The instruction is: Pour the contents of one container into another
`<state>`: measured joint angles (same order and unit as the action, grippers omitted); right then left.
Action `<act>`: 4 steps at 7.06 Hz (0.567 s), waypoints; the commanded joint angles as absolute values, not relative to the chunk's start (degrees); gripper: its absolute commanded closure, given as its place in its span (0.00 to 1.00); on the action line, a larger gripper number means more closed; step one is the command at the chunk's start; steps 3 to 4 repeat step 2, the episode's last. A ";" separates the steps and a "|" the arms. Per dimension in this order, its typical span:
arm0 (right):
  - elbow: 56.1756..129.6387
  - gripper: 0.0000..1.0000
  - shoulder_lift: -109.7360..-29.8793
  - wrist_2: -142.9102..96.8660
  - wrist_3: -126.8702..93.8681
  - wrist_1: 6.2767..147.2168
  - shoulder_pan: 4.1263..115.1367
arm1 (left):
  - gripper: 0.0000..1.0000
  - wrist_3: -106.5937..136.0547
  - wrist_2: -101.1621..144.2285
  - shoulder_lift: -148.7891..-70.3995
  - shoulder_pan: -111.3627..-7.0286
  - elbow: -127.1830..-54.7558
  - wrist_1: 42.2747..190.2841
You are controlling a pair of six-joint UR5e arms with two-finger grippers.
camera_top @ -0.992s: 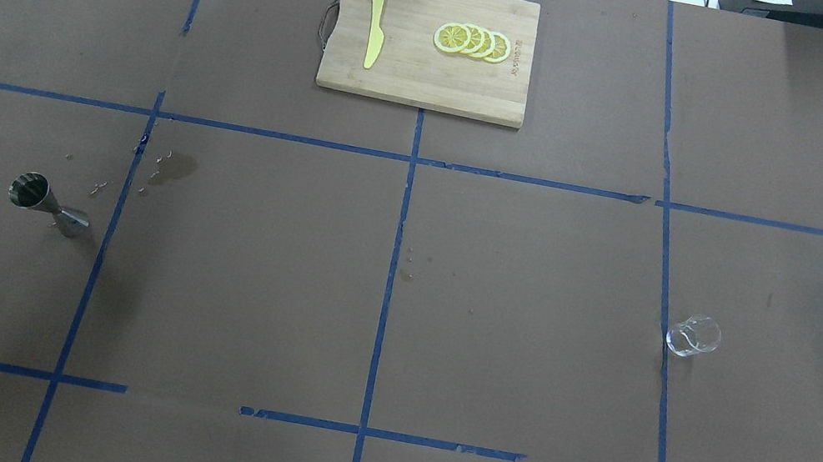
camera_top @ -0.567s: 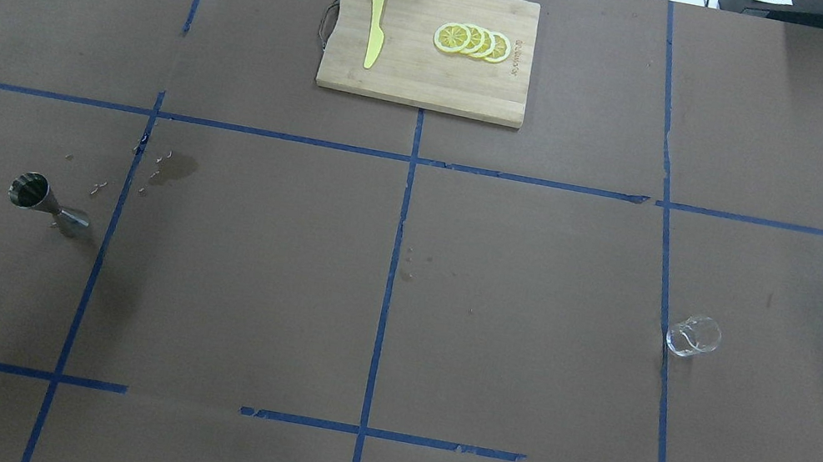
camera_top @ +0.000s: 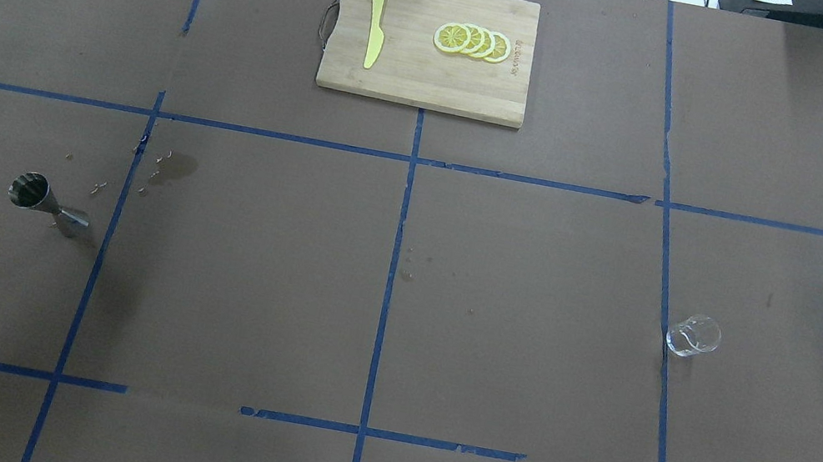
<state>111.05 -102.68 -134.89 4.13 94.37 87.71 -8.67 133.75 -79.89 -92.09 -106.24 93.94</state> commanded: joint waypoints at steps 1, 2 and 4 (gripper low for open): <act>110.92 0.00 -102.75 -134.91 4.22 94.48 87.11 | 0.00 -8.70 133.68 -79.72 -93.86 -108.79 93.08; 111.44 0.00 -102.92 -134.22 3.96 94.66 87.10 | 0.00 -8.61 133.68 -78.59 -94.30 -109.59 92.64; 111.44 0.00 -102.92 -134.22 3.96 94.66 87.10 | 0.00 -8.61 133.68 -78.59 -94.30 -109.59 92.64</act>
